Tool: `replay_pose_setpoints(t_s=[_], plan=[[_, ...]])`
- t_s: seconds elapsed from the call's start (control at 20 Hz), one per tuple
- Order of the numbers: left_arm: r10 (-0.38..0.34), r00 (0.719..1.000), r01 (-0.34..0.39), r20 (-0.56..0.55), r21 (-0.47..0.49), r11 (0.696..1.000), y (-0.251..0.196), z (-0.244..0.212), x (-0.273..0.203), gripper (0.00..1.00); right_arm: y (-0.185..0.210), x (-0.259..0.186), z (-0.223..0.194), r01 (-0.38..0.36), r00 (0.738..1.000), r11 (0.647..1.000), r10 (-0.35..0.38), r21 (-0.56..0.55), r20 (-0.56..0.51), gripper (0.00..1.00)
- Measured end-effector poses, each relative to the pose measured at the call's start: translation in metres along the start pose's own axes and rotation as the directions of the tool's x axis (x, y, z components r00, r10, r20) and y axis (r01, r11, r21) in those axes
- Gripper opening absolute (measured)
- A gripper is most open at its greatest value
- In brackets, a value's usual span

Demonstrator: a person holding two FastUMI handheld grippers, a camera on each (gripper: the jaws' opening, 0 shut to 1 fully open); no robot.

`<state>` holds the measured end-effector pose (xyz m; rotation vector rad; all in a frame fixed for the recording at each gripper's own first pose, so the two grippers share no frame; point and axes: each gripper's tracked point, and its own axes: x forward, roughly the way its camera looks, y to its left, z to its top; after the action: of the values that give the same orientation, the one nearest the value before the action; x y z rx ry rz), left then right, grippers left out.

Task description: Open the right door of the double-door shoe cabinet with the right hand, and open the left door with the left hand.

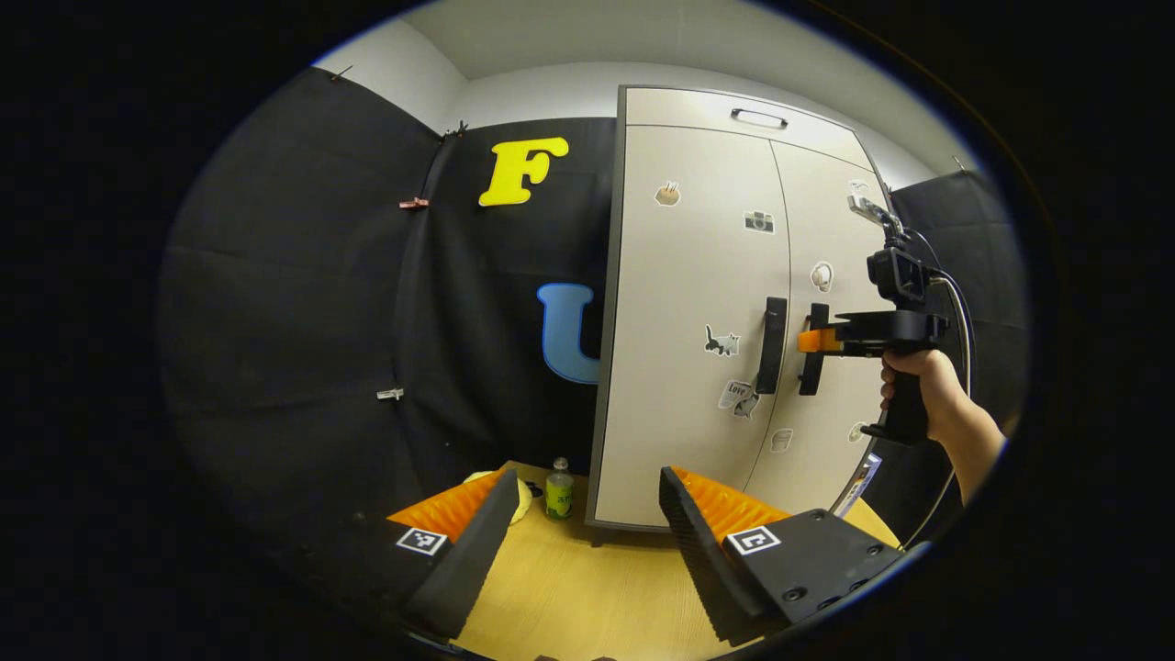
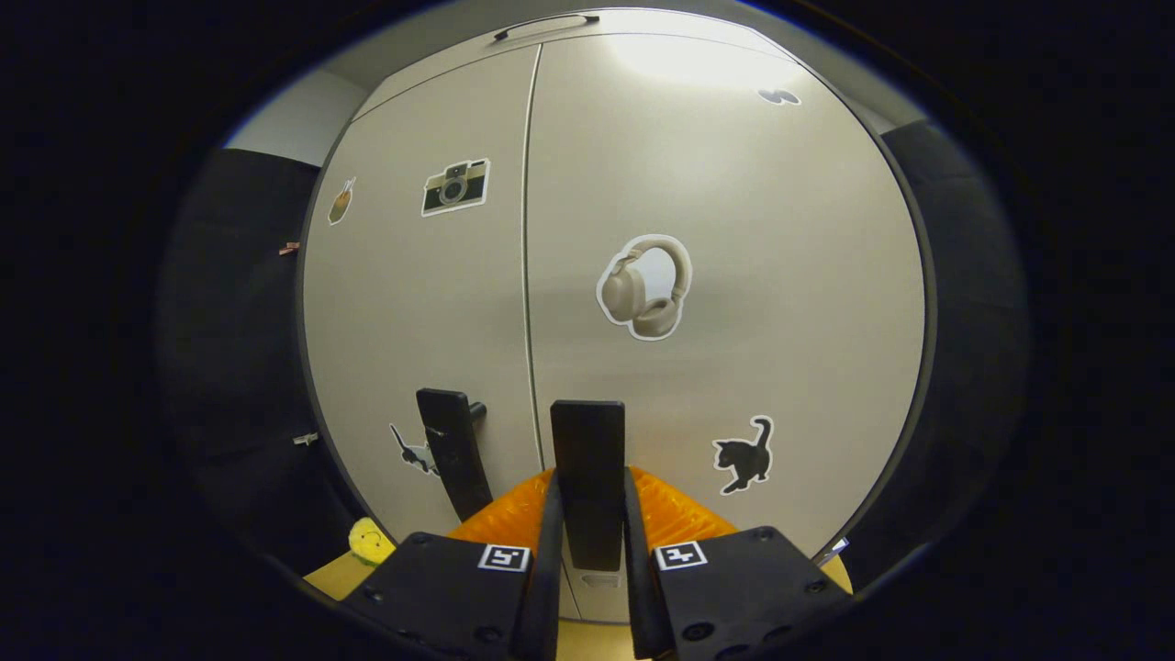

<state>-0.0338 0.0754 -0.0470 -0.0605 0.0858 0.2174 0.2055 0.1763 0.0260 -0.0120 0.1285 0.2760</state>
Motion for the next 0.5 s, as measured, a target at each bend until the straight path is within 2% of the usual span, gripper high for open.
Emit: replay_pose_setpoints(t_s=[0.05,0.1,0.15,0.2,0.25,0.4,0.5], plan=[[0.001,1.000,-0.001,-0.003,-0.002,1.000,0.001,-0.002,0.000,0.95,0.000,0.001,0.000,0.001,1.000,1.000,-0.001,0.006,0.004,0.34],[-0.001,1.000,0.001,-0.006,-0.008,1.000,0.000,-0.003,0.000,0.95,0.000,0.000,0.001,-0.002,1.000,1.000,0.002,0.008,0.005,0.29],[-0.007,1.000,0.007,-0.009,-0.015,1.000,0.000,-0.003,-0.001,0.95,-0.001,-0.002,0.000,-0.005,1.000,1.000,0.005,0.021,0.002,0.29],[-0.013,1.000,0.013,-0.008,-0.022,1.000,-0.001,-0.002,-0.001,0.95,0.000,-0.001,0.000,-0.015,1.000,1.000,0.015,0.021,0.002,0.23],[-0.018,1.000,0.018,-0.006,-0.026,0.999,-0.001,0.000,-0.003,0.95,0.001,-0.003,0.003,-0.017,1.000,0.999,0.017,0.030,-0.005,0.23],[-0.031,1.000,0.031,0.003,-0.024,0.999,-0.001,0.002,-0.006,0.95,0.002,-0.008,0.000,-0.037,0.999,0.999,0.037,0.018,-0.012,0.12],[-0.041,0.999,0.041,0.004,-0.020,0.999,-0.002,0.002,-0.011,0.95,0.002,-0.013,0.001,-0.054,0.998,0.998,0.055,0.032,-0.025,0.12]])
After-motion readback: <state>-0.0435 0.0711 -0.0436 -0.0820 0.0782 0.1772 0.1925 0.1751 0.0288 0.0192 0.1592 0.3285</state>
